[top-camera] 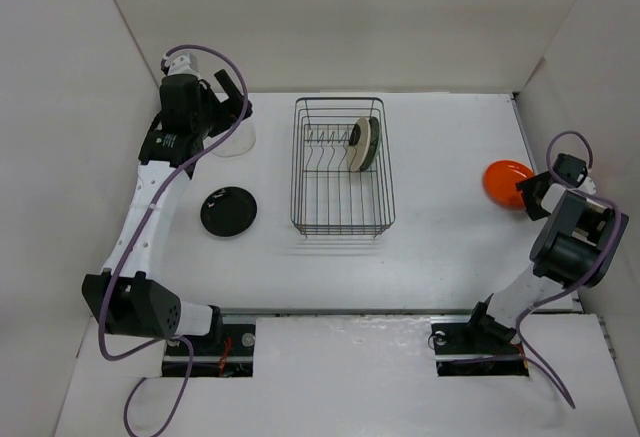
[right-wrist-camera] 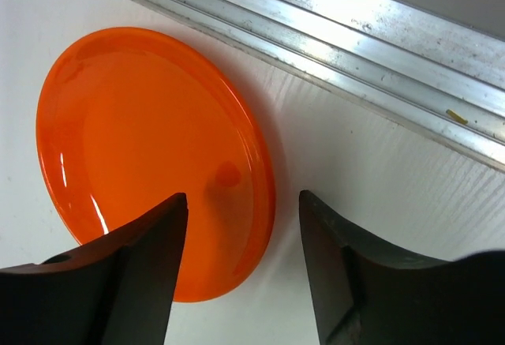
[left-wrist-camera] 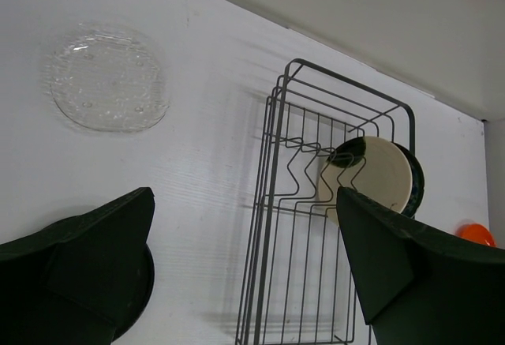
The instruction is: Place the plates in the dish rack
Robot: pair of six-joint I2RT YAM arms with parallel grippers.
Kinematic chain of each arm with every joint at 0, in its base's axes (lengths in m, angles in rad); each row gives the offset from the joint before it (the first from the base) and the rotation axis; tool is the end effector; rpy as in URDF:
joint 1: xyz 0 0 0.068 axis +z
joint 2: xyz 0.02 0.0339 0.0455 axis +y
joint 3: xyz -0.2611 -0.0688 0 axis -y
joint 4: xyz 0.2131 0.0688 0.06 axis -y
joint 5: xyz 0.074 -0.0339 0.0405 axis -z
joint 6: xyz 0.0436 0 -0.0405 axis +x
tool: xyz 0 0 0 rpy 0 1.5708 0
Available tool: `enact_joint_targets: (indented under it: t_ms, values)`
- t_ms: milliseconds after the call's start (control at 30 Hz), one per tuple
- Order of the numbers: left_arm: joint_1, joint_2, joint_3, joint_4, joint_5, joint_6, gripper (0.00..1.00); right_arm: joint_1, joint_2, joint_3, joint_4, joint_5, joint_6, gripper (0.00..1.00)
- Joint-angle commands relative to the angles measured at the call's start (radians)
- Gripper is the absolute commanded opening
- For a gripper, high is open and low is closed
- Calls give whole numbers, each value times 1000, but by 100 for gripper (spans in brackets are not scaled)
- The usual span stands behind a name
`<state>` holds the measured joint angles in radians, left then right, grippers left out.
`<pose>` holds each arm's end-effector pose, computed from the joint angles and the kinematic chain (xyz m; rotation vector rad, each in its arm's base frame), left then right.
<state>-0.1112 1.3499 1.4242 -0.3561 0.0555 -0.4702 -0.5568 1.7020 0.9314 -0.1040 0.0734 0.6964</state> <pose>0.2817 -0.0339 0.4112 -0.2965 1.8533 -0.4541 0.2735 -0.1740 0.1768 1.4584 1.9591 -0.0276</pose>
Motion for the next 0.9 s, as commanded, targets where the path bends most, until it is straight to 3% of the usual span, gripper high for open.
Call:
enact_joint_targets:
  t_ms: [0, 233, 733, 867]
  values:
    - [1, -37, -4, 26, -14, 16, 100, -6, 12, 40, -13, 28, 0, 62]
    - [1, -37, 5, 17, -23, 16, 100, 26, 42, 84, -71, 69, 9, 50]
    - [1, -37, 5, 8, -42, 16, 100, 66, 94, 165, -175, 143, 18, 45]
    - [1, -37, 15, 8, -51, 25, 100, 66, 107, 187, -195, 143, 18, 33]
